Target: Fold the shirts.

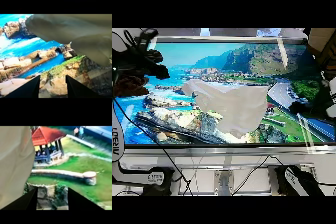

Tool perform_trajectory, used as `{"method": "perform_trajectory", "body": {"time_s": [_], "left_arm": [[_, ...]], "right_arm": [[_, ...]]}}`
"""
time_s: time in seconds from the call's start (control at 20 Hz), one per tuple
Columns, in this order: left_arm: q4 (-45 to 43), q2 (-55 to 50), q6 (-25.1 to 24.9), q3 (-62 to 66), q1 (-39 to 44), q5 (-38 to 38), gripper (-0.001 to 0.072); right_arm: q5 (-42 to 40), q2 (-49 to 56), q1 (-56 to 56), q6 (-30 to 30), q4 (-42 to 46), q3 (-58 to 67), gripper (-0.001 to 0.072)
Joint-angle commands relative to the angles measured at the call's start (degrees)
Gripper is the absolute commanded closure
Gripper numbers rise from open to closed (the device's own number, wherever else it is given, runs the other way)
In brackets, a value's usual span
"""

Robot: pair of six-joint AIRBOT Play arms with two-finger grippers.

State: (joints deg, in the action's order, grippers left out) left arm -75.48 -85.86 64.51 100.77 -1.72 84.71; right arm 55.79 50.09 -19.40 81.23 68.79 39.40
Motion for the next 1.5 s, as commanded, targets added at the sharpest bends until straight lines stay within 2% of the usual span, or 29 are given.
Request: {"method": "perform_trajectory", "body": {"time_s": [0.0,0.2,0.35,0.45,0.7,0.8,0.85,1.25,1.35,1.45], "left_arm": [[3.8,-0.6,0.0,-4.6,-0.1,0.3,0.0365],[5.3,-0.6,0.0,-4.6,-0.1,0.2,0.0365],[6.2,-0.6,0.0,-4.6,-0.1,0.3,0.0365],[6.4,-0.6,0.0,-4.6,-0.1,0.5,0.0365],[6.2,-0.6,0.1,-4.6,-0.1,0.4,0.0366],[6.3,-0.6,0.2,-4.6,-0.1,0.5,0.0367],[6.4,-0.6,0.2,-4.6,-0.1,0.5,0.0368],[6.2,-0.6,3.5,-7.4,-0.1,2.9,0.0367],[6.3,-0.6,4.8,-8.1,-0.1,3.1,0.0367],[6.7,-0.6,5.9,-9.2,-0.1,3.0,0.0367]], "right_arm": [[-9.0,3.4,-0.6,-1.4,-15.5,-11.2,0.0284],[-13.3,13.4,-0.6,-8.8,-27.5,-12.5,0.0284],[-13.1,21.8,-0.6,-21.3,-46.1,-12.5,0.0284],[-13.7,25.4,-0.6,-25.4,-52.6,-12.5,0.0284],[-16.4,28.6,-0.5,-26.1,-53.6,-12.5,0.0302],[-17.4,29.0,-0.5,-26.8,-53.6,-12.3,0.0396],[-17.1,29.4,-0.5,-27.7,-53.7,-11.9,0.0406],[-17.5,34.6,6.1,-28.5,-53.5,-4.1,0.0413],[-17.3,34.7,6.6,-28.5,-52.2,-3.3,0.0550],[-17.2,34.7,6.5,-28.6,-51.6,-3.2,0.0585]]}}
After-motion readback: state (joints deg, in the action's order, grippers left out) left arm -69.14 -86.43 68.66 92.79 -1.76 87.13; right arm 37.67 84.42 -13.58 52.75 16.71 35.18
